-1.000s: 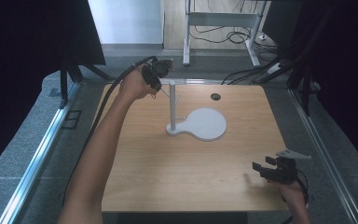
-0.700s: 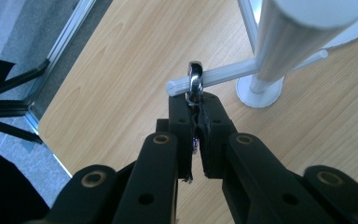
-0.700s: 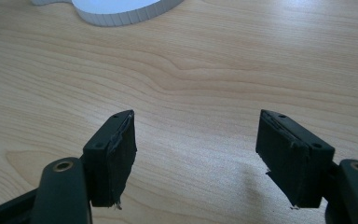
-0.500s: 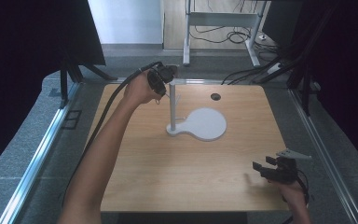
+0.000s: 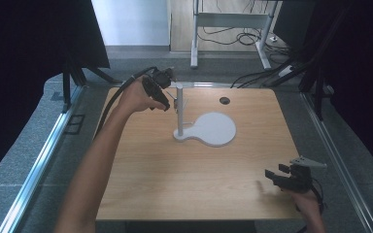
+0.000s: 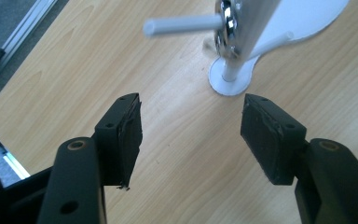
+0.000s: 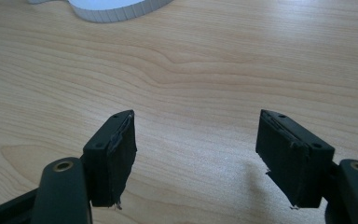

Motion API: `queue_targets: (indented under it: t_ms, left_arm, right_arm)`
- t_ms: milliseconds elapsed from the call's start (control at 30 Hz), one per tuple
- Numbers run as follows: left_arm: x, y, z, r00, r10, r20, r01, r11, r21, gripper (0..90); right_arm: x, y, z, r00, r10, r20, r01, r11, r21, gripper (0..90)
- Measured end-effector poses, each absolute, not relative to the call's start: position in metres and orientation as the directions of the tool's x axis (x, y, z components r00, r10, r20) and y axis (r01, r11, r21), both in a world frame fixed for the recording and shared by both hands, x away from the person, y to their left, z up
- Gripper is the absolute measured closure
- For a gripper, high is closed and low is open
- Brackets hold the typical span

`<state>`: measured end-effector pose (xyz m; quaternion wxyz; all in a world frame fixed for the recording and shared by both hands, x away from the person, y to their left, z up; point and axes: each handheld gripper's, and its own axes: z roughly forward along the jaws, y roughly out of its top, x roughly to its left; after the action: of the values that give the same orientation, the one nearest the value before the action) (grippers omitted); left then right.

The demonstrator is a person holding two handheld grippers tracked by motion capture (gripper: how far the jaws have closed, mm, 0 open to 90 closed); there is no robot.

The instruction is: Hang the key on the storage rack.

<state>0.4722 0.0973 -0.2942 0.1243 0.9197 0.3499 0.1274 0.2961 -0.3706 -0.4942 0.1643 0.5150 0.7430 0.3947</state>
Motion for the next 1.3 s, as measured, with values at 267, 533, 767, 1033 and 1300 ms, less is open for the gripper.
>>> queue_targets:
  t_ms: [267, 533, 767, 1033, 1300]
  left_arm:
    - [0.448, 0.122, -0.289, 0.721, 0.683, 0.117, 0.596, -0.698, 0.396, 38.7]
    - [0.411, 0.151, -0.291, 0.739, 0.668, 0.082, 0.562, -0.68, 0.472, 39.4]
    - [0.373, 0.162, -0.301, 0.77, 0.635, 0.06, 0.511, -0.671, 0.537, 39.9]
    - [0.334, 0.163, -0.339, 0.775, 0.63, 0.05, 0.5, -0.66, 0.561, 40.3]
    - [0.318, 0.164, -0.365, 0.772, 0.634, 0.044, 0.506, -0.656, 0.56, 40.1]
  right_arm:
    - [0.303, -0.365, -0.496, -0.426, 0.892, 0.15, 0.641, 0.181, 0.746, 29.2]
    - [0.303, -0.348, -0.499, -0.455, 0.88, 0.134, 0.638, 0.218, 0.739, 29.2]
    - [0.304, -0.345, -0.501, -0.46, 0.877, 0.137, 0.646, 0.224, 0.729, 29.2]
    - [0.306, -0.342, -0.504, -0.464, 0.875, 0.136, 0.648, 0.231, 0.726, 29.2]
    - [0.306, -0.341, -0.504, -0.467, 0.874, 0.133, 0.645, 0.234, 0.728, 29.3]
